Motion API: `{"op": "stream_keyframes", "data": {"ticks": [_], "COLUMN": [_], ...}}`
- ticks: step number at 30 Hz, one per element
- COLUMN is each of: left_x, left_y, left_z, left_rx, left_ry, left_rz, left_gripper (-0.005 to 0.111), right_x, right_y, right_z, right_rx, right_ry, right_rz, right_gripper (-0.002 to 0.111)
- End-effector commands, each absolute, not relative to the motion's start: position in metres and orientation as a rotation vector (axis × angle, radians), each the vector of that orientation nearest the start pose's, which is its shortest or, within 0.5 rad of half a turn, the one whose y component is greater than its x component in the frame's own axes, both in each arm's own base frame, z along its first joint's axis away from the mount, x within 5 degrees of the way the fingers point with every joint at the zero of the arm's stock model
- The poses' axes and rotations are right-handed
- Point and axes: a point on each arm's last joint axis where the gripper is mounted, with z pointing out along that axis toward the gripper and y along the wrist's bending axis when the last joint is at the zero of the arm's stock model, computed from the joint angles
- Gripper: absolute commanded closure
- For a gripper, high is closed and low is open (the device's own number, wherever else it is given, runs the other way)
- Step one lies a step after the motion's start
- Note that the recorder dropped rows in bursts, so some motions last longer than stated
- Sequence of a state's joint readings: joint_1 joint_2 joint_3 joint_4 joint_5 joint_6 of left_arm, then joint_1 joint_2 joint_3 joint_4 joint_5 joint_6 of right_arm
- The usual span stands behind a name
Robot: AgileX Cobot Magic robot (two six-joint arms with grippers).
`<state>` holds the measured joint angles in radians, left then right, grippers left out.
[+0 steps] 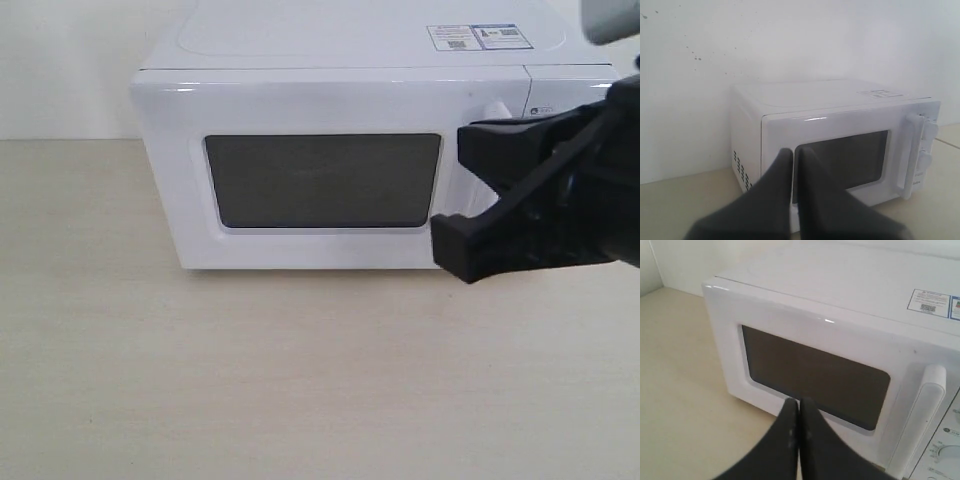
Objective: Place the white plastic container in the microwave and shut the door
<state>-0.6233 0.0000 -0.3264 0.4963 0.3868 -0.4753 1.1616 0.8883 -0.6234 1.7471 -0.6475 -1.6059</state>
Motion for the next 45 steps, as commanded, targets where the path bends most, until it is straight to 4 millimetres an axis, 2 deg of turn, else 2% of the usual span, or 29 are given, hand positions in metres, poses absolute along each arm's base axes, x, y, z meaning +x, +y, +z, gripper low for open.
{"op": "stream_keyframes", "data": {"ticks": [1, 11, 15, 22, 27, 33, 37, 45], "left_x": [0.032, 0.032, 0.032, 0.032, 0.032, 0.032, 0.032, 0.032], "left_y": [-0.003, -0.003, -0.003, -0.003, -0.003, -0.003, -0.003, -0.003], "left_z": [0.288, 0.288, 0.288, 0.288, 0.288, 0.288, 0.288, 0.288], "left_rx": [0.318, 0.318, 0.318, 0.318, 0.318, 0.318, 0.318, 0.318], "left_ry": [1.479, 1.479, 1.479, 1.479, 1.479, 1.479, 1.479, 1.479], "left_rz": [-0.378, -0.378, -0.378, -0.378, -0.378, -0.378, -0.378, -0.378], "left_gripper": [0.102, 0.102, 0.102, 0.102, 0.102, 0.102, 0.102, 0.102], "right_x": [0.114, 0.115, 0.117, 0.111, 0.097, 0.081, 0.081, 0.081], "right_y": [0.129, 0.122, 0.117, 0.091, 0.066, 0.05, 0.046, 0.046], "right_z": [0.327, 0.329, 0.33, 0.301, 0.277, 0.255, 0.248, 0.248], "right_rx": [-0.433, -0.411, -0.484, -0.548, -0.493, -0.416, -0.378, -0.38], "right_ry": [1.75, 1.741, 1.701, 1.661, 1.629, 1.583, 1.598, 1.598], "right_rz": [0.389, 0.35, 0.364, 0.504, 0.518, 0.481, 0.446, 0.448], "right_gripper": [0.109, 0.109, 0.109, 0.109, 0.109, 0.109, 0.109, 0.109]}}
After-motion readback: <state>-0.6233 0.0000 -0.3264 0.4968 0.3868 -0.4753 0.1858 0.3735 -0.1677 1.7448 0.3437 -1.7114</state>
